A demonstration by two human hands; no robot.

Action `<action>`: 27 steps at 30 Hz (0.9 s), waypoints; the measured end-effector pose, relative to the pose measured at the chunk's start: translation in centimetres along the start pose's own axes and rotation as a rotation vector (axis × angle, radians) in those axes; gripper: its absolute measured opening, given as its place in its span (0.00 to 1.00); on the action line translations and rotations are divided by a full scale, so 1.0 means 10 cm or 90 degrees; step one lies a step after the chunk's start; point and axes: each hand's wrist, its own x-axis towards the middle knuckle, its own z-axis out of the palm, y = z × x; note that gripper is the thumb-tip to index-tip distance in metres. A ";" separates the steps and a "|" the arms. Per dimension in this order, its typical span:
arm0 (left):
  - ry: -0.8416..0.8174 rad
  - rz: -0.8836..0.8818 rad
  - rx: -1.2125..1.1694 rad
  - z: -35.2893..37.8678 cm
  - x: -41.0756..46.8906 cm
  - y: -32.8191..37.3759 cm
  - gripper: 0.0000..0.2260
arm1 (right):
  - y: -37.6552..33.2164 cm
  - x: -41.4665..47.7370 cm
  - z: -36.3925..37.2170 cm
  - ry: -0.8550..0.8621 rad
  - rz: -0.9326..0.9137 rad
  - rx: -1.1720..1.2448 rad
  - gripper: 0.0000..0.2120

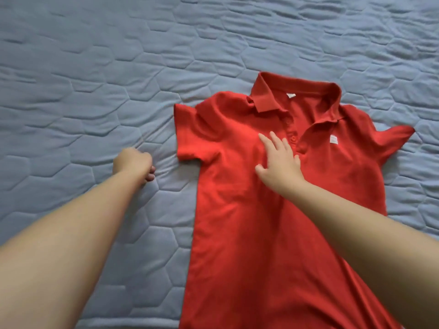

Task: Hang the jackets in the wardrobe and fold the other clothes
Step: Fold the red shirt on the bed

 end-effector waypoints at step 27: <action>-0.141 0.049 -0.336 0.74 0.33 0.53 0.06 | 0.04 0.71 0.39 -0.331 0.136 -0.169 0.53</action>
